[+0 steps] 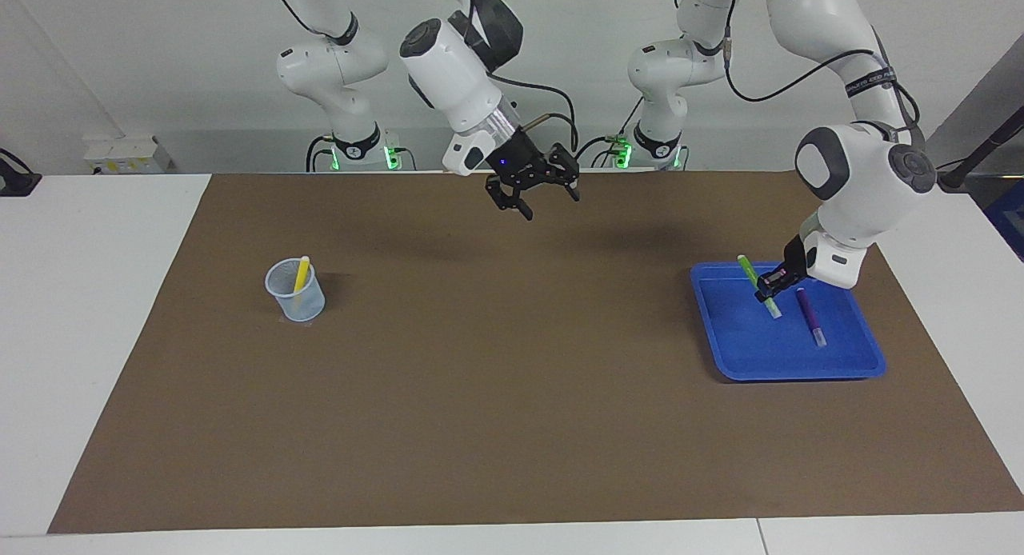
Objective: Transfer and insert pens with both arms
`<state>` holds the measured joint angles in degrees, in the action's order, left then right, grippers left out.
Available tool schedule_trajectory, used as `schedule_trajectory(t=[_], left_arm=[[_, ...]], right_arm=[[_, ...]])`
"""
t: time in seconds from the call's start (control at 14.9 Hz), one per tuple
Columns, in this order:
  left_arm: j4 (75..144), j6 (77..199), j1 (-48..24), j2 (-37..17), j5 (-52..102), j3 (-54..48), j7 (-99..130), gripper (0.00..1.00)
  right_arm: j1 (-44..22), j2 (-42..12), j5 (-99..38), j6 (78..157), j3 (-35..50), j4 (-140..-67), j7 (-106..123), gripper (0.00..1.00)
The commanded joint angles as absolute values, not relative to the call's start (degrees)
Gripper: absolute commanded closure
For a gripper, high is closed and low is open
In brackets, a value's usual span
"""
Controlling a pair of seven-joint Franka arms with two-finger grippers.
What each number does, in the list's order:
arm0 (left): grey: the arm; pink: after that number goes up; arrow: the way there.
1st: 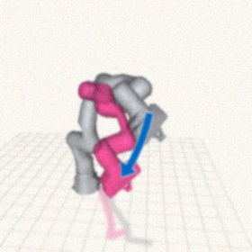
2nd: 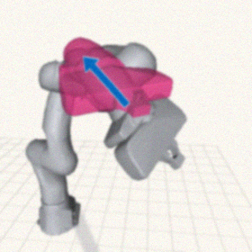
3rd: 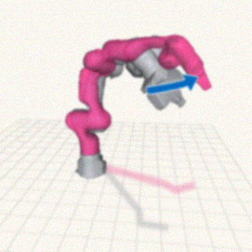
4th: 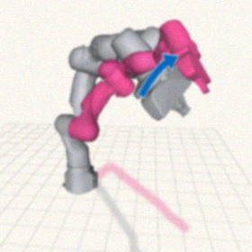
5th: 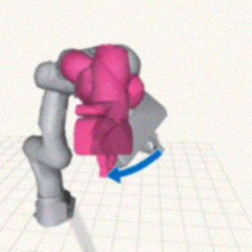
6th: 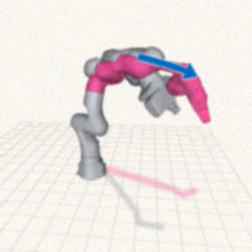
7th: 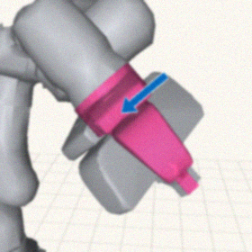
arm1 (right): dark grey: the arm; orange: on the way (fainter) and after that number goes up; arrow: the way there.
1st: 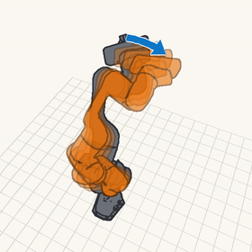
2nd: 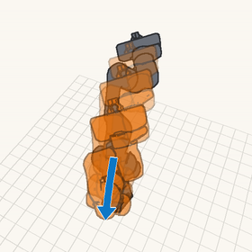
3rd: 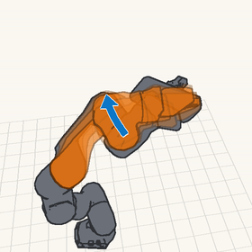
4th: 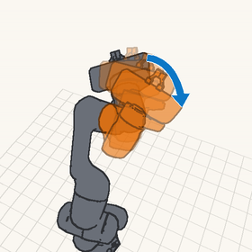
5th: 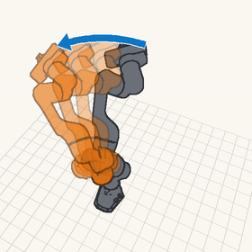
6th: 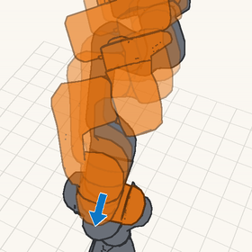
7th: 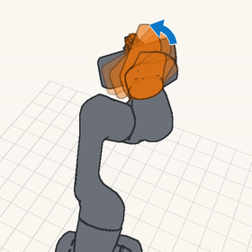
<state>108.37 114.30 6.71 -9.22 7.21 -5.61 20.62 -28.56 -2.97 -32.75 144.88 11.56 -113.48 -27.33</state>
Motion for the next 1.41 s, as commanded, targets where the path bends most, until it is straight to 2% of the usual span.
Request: schedule_trajectory(t=[0.0, 0.6, 0.8, 1.0, 1.14, 1.34], left_arm=[[108.81, 110.75, 4.75, -6.07, 11.06, -5.36, 30.11, 1.00], [109.95, 104.07, 1.58, -2.38, 23.10, -5.45, 57.10, 1.00], [112.49, 102.92, 1.58, 0.08, 28.55, -5.45, 64.40, 1.00], [116.35, 103.62, 0.19, 4.47, 31.90, -5.36, 69.50, 1.00], [118.20, 103.89, -0.53, 7.11, 32.08, -5.45, 73.63, 1.00], [118.74, 103.89, -2.11, 8.78, 32.17, -5.45, 78.39, 1.00]], right_arm=[[-33.12, -4.92, -35.07, 151.85, 11.43, -113.47, -33.19, 0.00], [-33.13, -5.89, -35.16, 152.58, 11.34, -112.06, -35.86, 0.00], [-33.92, -6.59, -37.52, 153.10, 11.34, -110.48, -36.21, 0.00], [-36.55, -7.20, -37.62, 156.87, 11.43, -109.60, -36.47, 0.01], [-37.62, -8.78, -37.53, 157.06, 11.42, -107.77, -36.56, 0.11], [-38.23, -12.65, -36.65, 157.15, 11.34, -103.01, -37.62, 0.20]])
